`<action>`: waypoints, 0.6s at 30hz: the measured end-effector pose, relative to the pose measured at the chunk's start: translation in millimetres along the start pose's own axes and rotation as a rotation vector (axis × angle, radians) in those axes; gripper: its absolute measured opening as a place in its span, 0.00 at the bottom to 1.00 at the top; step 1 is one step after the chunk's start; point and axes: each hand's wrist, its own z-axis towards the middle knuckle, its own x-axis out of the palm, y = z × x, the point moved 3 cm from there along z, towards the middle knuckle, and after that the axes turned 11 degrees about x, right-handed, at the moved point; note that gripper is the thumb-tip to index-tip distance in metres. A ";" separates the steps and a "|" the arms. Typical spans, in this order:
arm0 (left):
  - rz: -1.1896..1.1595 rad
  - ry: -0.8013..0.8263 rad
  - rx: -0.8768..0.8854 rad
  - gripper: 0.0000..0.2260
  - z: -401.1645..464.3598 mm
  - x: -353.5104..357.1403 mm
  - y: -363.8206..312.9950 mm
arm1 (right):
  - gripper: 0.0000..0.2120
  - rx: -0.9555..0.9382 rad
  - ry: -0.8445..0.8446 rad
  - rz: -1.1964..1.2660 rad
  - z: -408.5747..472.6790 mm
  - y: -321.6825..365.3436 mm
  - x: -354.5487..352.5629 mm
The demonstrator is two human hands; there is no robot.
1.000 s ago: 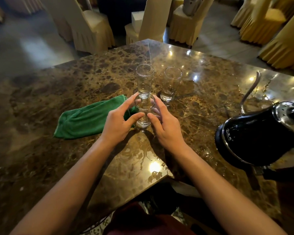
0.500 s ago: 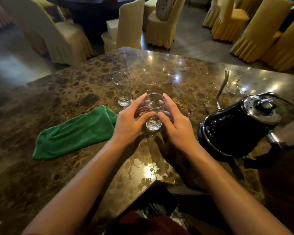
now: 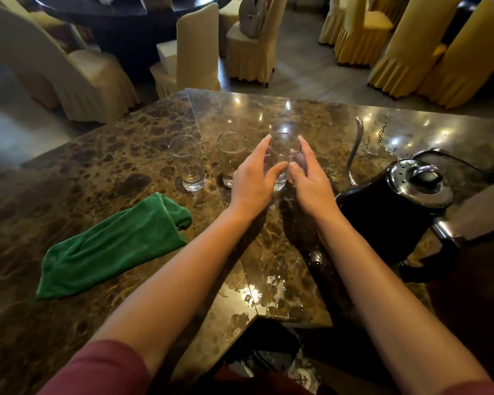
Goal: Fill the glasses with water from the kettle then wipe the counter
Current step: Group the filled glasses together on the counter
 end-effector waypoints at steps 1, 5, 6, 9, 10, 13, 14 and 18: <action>0.002 0.001 -0.007 0.28 2.2 2.7 1.7 | 0.28 0.008 -0.003 0.000 2.5 -0.2 0.3; 0.016 0.021 -0.033 0.28 5.7 7.2 9.4 | 0.28 0.032 0.001 0.010 8.3 -0.8 3.7; 0.017 0.030 -0.044 0.28 6.5 7.8 12.1 | 0.28 0.042 0.006 0.017 10.4 -1.3 5.5; 0.009 0.037 -0.068 0.28 6.8 10.1 15.0 | 0.28 0.061 0.017 0.043 14.9 -3.8 8.1; 0.000 0.033 -0.075 0.28 6.3 10.5 15.2 | 0.28 0.061 0.019 0.042 16.2 -5.1 9.2; -0.034 0.035 -0.091 0.28 5.9 11.7 16.4 | 0.28 0.051 0.023 0.037 18.9 -7.5 9.3; -0.050 0.050 -0.102 0.29 5.8 12.2 17.2 | 0.28 0.048 0.021 0.036 19.4 -8.0 9.0; -0.094 0.136 -0.155 0.32 0.6 14.6 19.7 | 0.27 0.030 -0.008 0.002 17.3 -7.9 9.1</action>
